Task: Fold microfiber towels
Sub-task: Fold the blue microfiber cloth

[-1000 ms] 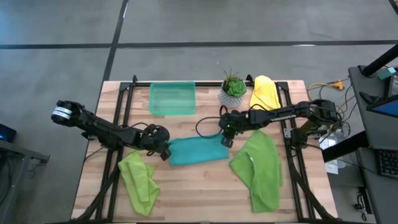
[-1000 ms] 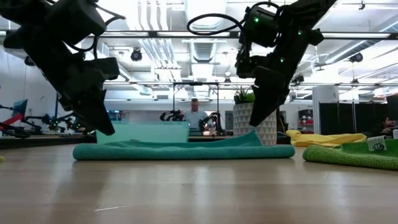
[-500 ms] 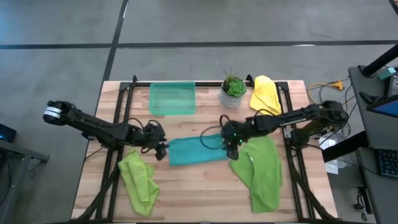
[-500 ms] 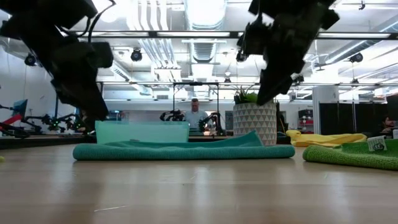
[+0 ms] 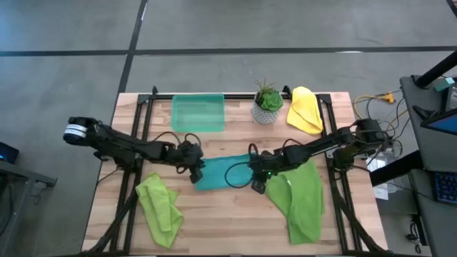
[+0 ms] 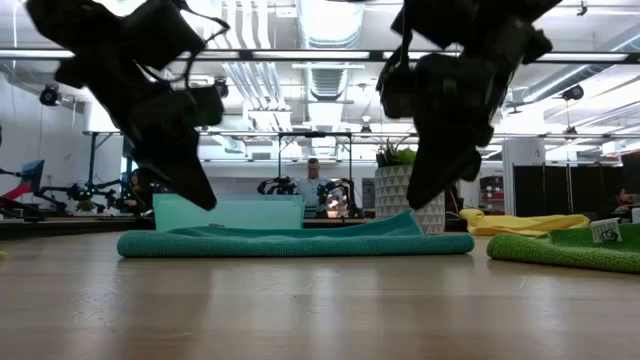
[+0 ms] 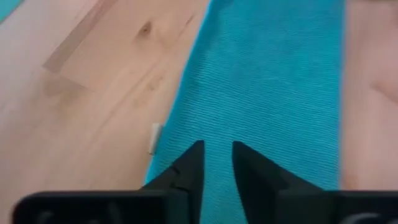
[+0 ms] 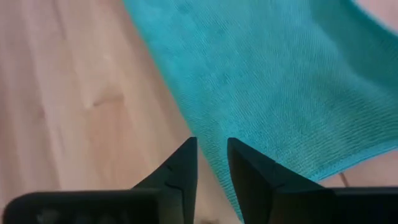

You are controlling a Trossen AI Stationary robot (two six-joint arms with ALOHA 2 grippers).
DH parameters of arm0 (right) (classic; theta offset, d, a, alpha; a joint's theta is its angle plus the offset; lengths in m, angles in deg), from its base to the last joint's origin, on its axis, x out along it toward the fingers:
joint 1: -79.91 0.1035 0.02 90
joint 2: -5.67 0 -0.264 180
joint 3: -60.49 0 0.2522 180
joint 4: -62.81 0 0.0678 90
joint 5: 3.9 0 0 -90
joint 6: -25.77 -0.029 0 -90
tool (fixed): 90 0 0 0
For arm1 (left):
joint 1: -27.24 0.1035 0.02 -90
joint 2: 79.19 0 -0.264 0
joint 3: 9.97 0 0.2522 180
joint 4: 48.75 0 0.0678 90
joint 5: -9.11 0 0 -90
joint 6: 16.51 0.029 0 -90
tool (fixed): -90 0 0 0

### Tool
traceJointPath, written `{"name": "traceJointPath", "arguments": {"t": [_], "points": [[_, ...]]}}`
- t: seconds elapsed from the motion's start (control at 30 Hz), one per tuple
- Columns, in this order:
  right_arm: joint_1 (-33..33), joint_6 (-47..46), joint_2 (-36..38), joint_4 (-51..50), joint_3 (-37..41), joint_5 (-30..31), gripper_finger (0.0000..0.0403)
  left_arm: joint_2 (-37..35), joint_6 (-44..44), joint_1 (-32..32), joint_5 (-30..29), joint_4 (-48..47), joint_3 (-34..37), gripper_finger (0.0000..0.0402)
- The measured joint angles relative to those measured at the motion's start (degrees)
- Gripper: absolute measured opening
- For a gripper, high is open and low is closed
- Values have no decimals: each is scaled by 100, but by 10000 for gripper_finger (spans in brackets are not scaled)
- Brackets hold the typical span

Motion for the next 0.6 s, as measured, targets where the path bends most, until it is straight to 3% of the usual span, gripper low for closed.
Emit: {"name": "traceJointPath", "arguments": {"t": [0.17,0.33,0.6], "points": [[1,-95,-305,-126,-4,-57,50,662,-8,192,371,-161,-209,6],[-128,-98,-489,-304,-8,62,47,993,-146,110,972,-245,-320,5],[-525,223,-518,-411,-32,200,47,718,-1067,-284,1729,-504,-297,6]]}}
